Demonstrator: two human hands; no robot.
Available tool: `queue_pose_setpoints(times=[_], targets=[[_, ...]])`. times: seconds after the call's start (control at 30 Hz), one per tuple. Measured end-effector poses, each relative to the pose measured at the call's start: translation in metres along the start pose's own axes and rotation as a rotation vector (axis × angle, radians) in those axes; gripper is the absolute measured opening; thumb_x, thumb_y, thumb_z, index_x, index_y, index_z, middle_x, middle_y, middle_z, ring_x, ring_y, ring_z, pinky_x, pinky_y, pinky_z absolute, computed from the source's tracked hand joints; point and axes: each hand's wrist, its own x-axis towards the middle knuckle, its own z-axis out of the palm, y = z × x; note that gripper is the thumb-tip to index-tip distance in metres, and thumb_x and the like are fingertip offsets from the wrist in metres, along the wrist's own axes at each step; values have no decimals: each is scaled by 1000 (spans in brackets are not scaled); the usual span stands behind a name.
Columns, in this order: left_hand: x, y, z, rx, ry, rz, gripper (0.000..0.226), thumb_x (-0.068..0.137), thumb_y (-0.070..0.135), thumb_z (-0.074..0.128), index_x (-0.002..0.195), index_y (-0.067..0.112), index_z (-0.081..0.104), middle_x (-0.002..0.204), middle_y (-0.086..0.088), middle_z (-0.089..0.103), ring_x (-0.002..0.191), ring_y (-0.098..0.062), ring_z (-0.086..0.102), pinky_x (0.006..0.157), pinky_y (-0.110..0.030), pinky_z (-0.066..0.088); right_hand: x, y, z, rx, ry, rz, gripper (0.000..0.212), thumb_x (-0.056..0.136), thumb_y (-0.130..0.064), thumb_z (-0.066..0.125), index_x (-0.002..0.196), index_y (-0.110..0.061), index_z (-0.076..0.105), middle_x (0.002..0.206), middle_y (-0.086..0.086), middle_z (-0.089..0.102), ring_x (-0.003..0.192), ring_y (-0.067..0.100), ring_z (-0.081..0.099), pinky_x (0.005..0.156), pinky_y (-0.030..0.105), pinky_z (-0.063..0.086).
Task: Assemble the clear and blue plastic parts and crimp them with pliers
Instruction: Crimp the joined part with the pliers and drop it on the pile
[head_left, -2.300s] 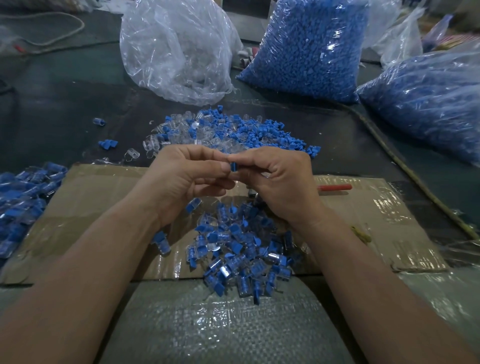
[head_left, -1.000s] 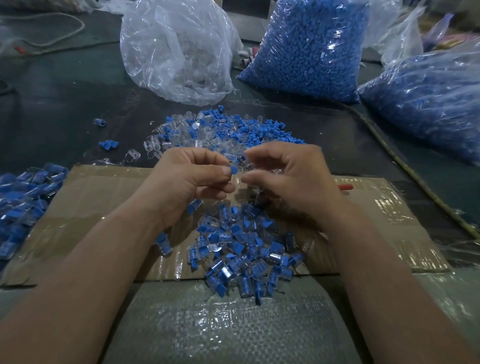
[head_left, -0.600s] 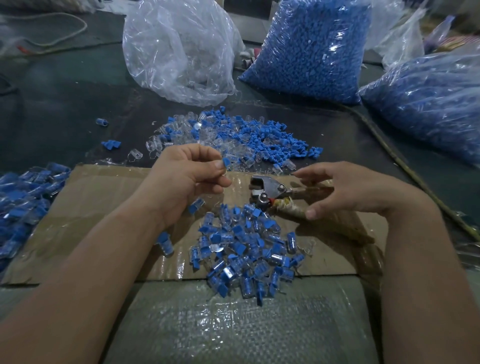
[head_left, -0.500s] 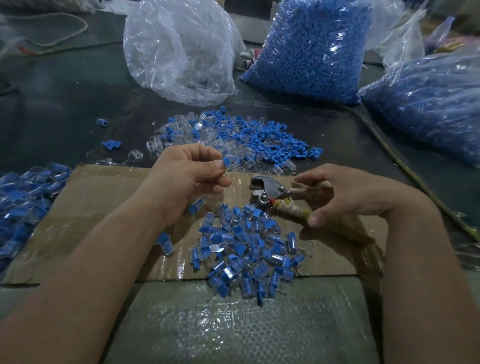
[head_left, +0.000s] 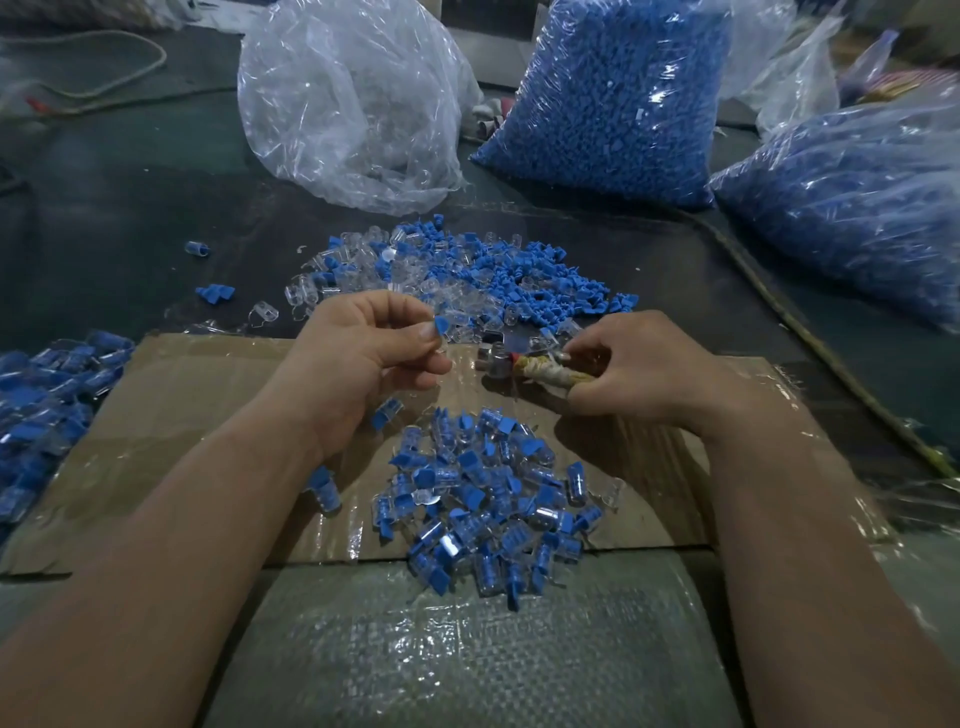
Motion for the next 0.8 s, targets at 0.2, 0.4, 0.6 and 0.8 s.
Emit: queue_pose_setpoints(times=[0.2,0.4,0.6,0.8], targets=[[-1,1,1,-84,32,22,15,84,-8,51,78,5,54,57,-1,62,55,-12,64,49,-18,53,-1,-4,1,11,199,-81,21,72,-7,65,64,-21,51,64,-7,46,58,8,40,51,24,28],[-1,1,8,-109,61,108,17,85,-7,50,78,8,54,55,4,63,56,-10,65,50,-17,51,0,-19,7,40,437,-197,23,70,-2,59,86,-15,50,80,-4,39,67,10,36,61,5,26],[-1,-1,9,-124,87,208,18,84,-7,51,79,9,55,67,-2,64,60,-11,64,53,-18,51,4,-28,22,33,327,-199,25,76,-13,57,93,-22,42,87,-6,39,80,12,37,61,20,27],[-1,-1,9,-95,120,233,18,85,-6,52,79,10,56,73,-3,64,63,-10,65,54,-18,51,5,-32,25,52,289,-211,25,76,-16,58,91,-23,40,82,-18,32,74,-1,35,61,12,24]])
